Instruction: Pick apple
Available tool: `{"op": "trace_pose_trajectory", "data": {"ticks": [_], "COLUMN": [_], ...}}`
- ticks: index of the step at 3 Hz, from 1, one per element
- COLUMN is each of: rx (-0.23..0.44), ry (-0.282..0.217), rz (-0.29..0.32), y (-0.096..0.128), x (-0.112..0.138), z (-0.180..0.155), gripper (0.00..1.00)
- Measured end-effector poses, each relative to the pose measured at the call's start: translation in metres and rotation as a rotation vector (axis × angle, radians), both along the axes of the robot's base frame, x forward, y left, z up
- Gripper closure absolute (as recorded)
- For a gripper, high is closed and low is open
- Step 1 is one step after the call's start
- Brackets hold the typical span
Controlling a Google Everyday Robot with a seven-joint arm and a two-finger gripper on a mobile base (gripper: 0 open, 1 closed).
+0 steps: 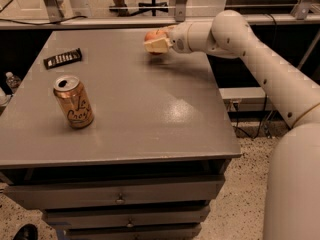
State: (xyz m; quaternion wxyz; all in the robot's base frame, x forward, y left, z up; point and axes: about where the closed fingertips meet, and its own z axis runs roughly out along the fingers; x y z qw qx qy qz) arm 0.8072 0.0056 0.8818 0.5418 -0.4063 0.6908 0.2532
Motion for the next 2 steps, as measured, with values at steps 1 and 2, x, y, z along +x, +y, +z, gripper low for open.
{"op": "trace_pose_trajectory", "data": {"ticks": [1, 2], "rx": [0.031, 0.077], "ry": [0.017, 0.020], "rz": [0.053, 0.128], "y": [0.014, 0.034], "x": [-0.035, -0.087], "z": [0.015, 0.036], "gripper": [1.00, 1.00]}}
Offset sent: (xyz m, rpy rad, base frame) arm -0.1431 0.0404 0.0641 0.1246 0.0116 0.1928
